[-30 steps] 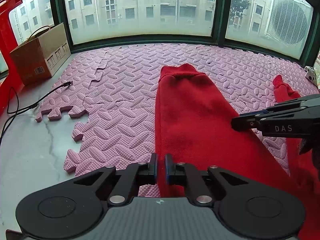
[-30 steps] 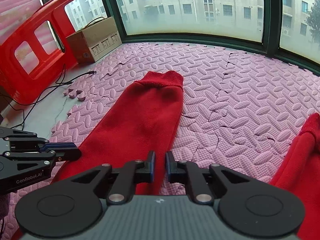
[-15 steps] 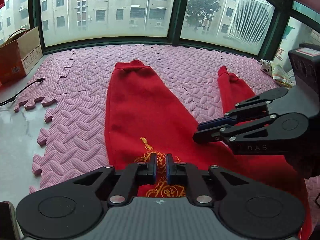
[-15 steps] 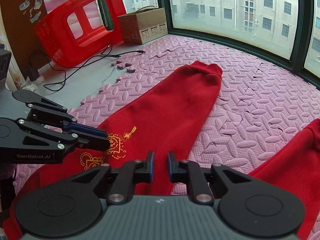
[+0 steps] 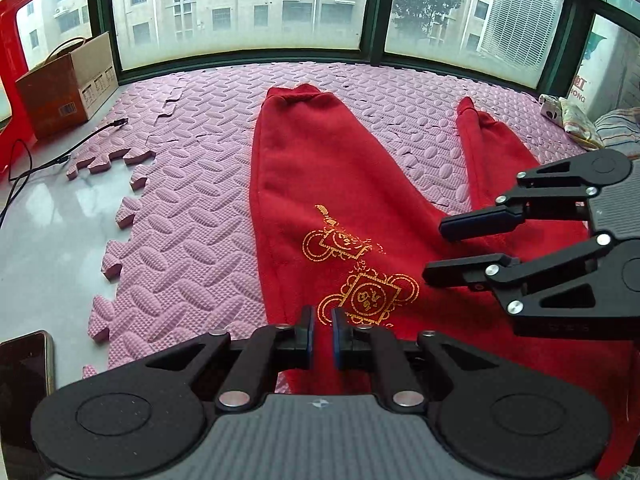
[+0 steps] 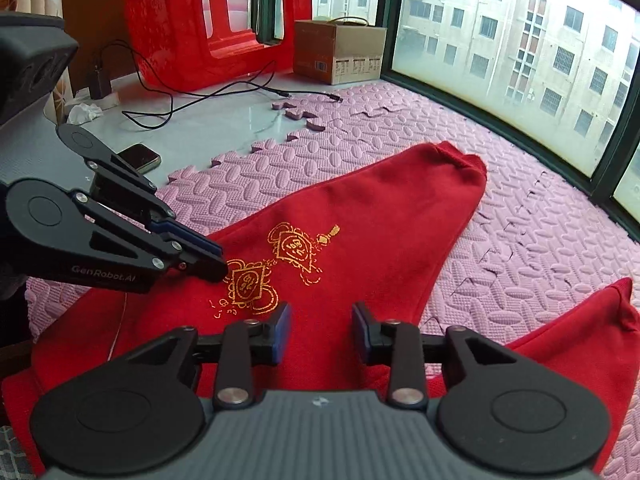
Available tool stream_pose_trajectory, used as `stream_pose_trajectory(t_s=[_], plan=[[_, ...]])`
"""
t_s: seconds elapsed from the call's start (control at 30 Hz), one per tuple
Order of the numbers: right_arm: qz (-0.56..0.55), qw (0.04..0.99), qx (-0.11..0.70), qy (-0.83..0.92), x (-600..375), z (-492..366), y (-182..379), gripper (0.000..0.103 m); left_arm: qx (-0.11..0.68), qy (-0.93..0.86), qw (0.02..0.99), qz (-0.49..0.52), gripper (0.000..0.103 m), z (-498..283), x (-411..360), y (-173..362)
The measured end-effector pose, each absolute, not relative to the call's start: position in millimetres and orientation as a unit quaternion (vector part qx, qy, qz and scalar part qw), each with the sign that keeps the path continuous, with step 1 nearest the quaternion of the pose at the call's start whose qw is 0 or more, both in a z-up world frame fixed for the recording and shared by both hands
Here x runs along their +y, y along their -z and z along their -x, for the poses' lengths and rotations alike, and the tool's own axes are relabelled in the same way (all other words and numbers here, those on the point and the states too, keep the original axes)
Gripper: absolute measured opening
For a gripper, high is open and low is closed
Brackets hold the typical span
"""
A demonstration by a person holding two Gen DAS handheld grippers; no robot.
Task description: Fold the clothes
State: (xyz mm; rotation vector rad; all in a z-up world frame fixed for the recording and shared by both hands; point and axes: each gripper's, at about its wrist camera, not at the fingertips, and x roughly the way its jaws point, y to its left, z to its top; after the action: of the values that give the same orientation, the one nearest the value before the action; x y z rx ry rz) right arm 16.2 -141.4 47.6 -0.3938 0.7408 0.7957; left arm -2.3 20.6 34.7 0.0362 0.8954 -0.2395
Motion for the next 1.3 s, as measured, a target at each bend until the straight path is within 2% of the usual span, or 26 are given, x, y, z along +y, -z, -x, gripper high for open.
stream_pose_trajectory(t_s=[0.27,0.77,0.97,1.03,1.07,1.13,1.3], plan=[[0.155,0.822,0.369,-0.406,-132.8,10.0,-38.4,0.035,0.412,0.109,0.905,-0.007,0.011,9.9,14.8,-45.7],[0.114,0.784,0.372,-0.484,-113.0,61.8,-46.9,0.035,0.422,0.079,0.903,0.001,0.012,13.3,38.4,-34.8],[0.077,0.800,0.370,-0.466,-148.4,77.5,-67.0,0.038,0.402,0.090,0.911,0.014,0.013,24.7,31.5,-51.6],[0.071,0.814,0.369,-0.442,-169.7,84.0,-71.7,0.041,0.397,0.102,0.912,0.011,0.019,33.1,23.4,-57.3],[0.069,0.822,0.370,-0.429,-180.6,87.2,-73.5,0.041,0.396,0.106,0.912,0.010,0.031,37.6,19.0,-59.6],[0.062,0.837,0.371,-0.398,-202.7,92.9,-76.1,0.041,0.389,0.115,0.914,0.010,0.046,47.5,10.6,-63.9],[0.028,0.863,0.398,-0.310,-254.3,99.0,-63.2,0.042,0.389,0.149,0.909,0.012,0.046,68.7,-10.1,-60.4]])
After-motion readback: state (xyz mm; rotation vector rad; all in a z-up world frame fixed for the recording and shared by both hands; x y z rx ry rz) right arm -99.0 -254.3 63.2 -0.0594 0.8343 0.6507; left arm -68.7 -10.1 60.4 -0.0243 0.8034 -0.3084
